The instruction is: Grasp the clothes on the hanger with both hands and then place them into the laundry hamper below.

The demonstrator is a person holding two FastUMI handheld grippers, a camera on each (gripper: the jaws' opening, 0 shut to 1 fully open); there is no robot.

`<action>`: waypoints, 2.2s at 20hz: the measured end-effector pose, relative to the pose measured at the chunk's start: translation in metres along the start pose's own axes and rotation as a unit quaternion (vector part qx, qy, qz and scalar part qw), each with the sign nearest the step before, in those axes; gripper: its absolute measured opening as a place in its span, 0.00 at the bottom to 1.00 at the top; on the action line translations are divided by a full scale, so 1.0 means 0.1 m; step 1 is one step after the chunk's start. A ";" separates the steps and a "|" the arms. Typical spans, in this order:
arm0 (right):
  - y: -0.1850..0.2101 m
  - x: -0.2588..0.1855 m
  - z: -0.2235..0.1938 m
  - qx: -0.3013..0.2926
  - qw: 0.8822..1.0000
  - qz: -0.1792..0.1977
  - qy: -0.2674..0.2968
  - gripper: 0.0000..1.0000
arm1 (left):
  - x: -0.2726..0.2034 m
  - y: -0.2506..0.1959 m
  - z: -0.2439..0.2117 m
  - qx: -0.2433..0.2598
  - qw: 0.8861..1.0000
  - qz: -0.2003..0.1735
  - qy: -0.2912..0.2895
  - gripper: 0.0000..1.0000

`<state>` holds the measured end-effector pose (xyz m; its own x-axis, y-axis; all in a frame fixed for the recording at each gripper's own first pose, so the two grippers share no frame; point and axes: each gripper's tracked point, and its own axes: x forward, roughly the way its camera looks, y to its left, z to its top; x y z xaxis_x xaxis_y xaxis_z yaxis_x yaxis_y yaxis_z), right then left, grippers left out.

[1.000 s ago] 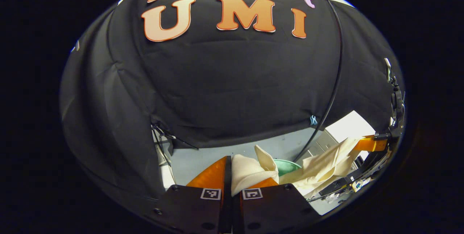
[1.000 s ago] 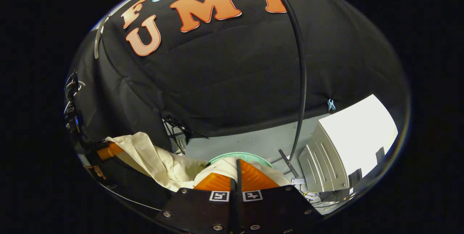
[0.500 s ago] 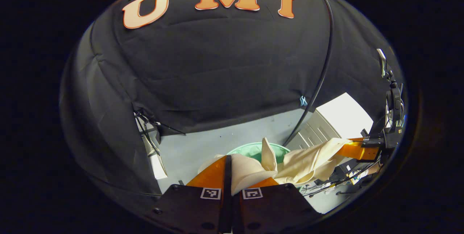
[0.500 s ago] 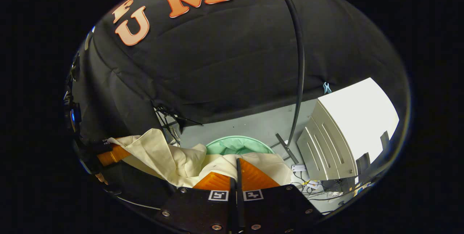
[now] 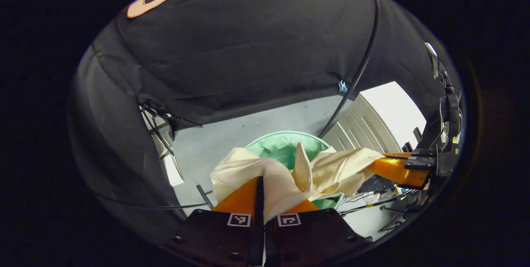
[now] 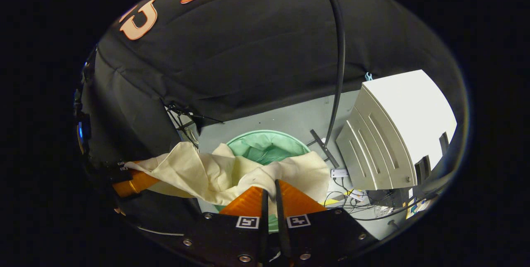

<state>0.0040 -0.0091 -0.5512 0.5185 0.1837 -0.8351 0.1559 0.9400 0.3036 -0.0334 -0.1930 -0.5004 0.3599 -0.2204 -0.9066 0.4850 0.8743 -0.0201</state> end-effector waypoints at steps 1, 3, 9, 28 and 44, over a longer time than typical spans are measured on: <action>-0.02 0.04 -0.04 0.002 1.000 -0.001 0.004 0.00 | 0.00 -0.01 -0.03 0.000 1.000 -0.002 0.006 0.11; 0.01 0.07 -0.06 0.009 1.000 -0.001 0.004 0.11 | 0.02 -0.06 -0.13 -0.004 1.000 -0.009 0.012 0.13; -0.01 -0.07 -0.10 0.003 1.000 -0.015 -0.002 0.30 | -0.05 0.01 -0.17 -0.020 1.000 -0.015 0.014 0.42; 0.12 -1.18 0.48 -0.068 0.995 -0.021 -0.074 0.94 | -1.20 0.56 0.39 -0.080 0.991 0.006 -0.107 0.95; -0.27 -2.81 1.95 -0.060 0.968 -0.053 -0.237 0.94 | -2.92 1.39 1.46 -0.114 0.939 0.095 -0.311 0.98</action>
<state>0.0179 -0.1425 -0.2350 0.8369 -0.0407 -0.5458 0.1453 0.9780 0.1498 0.0454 -0.0702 -0.1768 0.8529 -0.1997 -0.4824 0.2080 0.9774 -0.0369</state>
